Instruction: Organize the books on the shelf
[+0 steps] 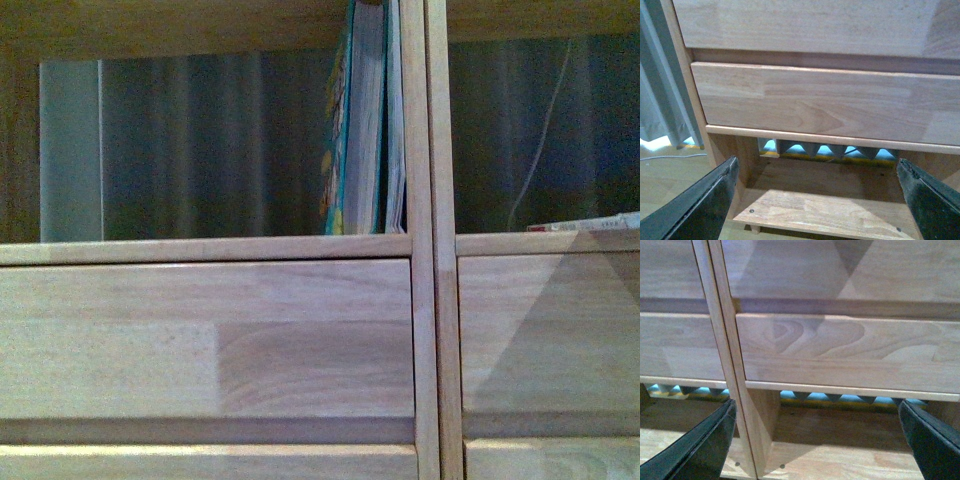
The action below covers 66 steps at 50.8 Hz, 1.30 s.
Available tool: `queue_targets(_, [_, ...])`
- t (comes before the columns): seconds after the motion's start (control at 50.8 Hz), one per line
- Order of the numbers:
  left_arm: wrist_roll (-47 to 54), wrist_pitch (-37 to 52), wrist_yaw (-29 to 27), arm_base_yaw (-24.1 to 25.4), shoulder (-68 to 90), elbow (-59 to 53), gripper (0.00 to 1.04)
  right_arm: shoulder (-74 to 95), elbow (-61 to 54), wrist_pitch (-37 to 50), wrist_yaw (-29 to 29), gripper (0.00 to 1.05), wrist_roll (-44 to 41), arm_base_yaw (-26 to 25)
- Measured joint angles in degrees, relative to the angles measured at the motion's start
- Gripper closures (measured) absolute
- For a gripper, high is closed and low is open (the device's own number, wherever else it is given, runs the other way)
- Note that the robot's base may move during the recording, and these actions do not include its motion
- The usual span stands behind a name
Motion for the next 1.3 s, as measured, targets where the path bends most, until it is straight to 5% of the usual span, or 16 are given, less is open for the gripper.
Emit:
queue_targets(0.177, [0.11,0.00,0.00,0.00,0.00,0.00,0.07,0.04,0.00,-0.07,-0.35,0.07,0.09,-0.04])
queue_targets(0.256, [0.11,0.00,0.07,0.00,0.00,0.00,0.07,7.48,3.30,-2.71,-18.12,0.07,5.55,-6.25])
queue_targets(0.334, [0.11,0.00,0.00,0.00,0.00,0.00,0.07,15.39,6.82,2.97,-22.01,0.07,11.45,-7.39])
queue_targets(0.629, [0.09,0.00,0.00,0.00,0.00,0.00,0.07,42.47,22.93,22.45,-18.58,0.07,38.03,-2.29])
queue_targets(0.826, [0.11,0.00,0.00,0.00,0.00,0.00,0.07,57.07,30.51,27.17,-17.55,0.07,52.78,-1.14])
queue_targets(1.298, [0.11,0.00,0.00,0.00,0.00,0.00,0.07,76.50,41.86,34.42,-13.31,0.07,67.06,-8.37])
